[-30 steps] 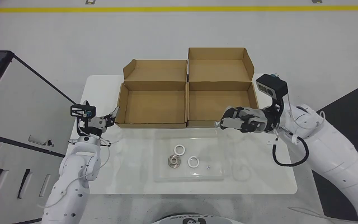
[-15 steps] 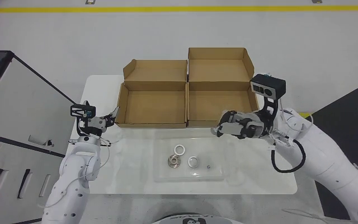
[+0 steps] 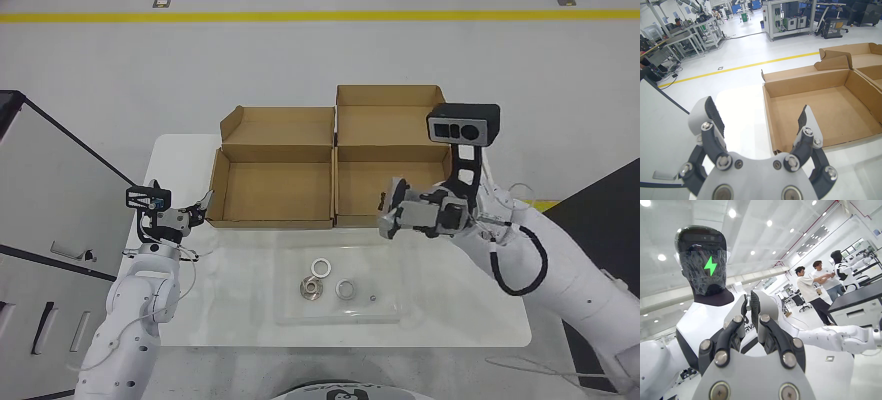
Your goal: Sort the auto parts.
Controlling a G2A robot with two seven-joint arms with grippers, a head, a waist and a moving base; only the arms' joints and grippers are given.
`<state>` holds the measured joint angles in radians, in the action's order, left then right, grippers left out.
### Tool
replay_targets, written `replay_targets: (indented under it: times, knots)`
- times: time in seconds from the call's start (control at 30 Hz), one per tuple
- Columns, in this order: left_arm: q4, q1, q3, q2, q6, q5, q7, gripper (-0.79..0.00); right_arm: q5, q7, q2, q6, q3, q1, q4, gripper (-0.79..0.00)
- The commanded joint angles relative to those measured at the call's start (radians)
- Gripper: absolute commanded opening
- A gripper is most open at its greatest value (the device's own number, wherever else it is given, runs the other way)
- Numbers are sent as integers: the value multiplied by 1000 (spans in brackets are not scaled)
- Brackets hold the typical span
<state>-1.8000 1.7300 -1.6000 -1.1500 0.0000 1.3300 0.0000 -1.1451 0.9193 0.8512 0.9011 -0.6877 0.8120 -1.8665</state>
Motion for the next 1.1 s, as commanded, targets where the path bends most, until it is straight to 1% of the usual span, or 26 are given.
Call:
replay_targets:
  times: [0.0,0.3,0.43,0.6,0.7,0.83,0.93,0.97,1.07]
  knots:
    - [0,0,0,0,0,0,0,0,-39,25,19,-25,-7,-8,-1,-785]
    - [0,0,0,0,0,0,0,0,-176,140,104,-140,-75,3,13,-785]
    - [0,0,0,0,0,0,0,0,-222,206,152,-206,-118,22,24,-785]
    - [0,0,0,0,0,0,0,0,-229,259,203,-259,-164,47,48,-785]
    - [0,0,0,0,0,0,0,0,-214,283,233,-283,-189,61,64,-785]
    - [0,0,0,0,0,0,0,0,-128,297,266,-297,-220,73,95,-785]
    - [0,0,0,0,0,0,0,0,-21,287,284,-287,-241,81,122,-785]
    - [0,0,0,0,0,0,0,0,38,289,286,-289,-249,76,130,-785]
    - [0,0,0,0,0,0,0,0,68,274,296,-274,-257,90,137,-785]
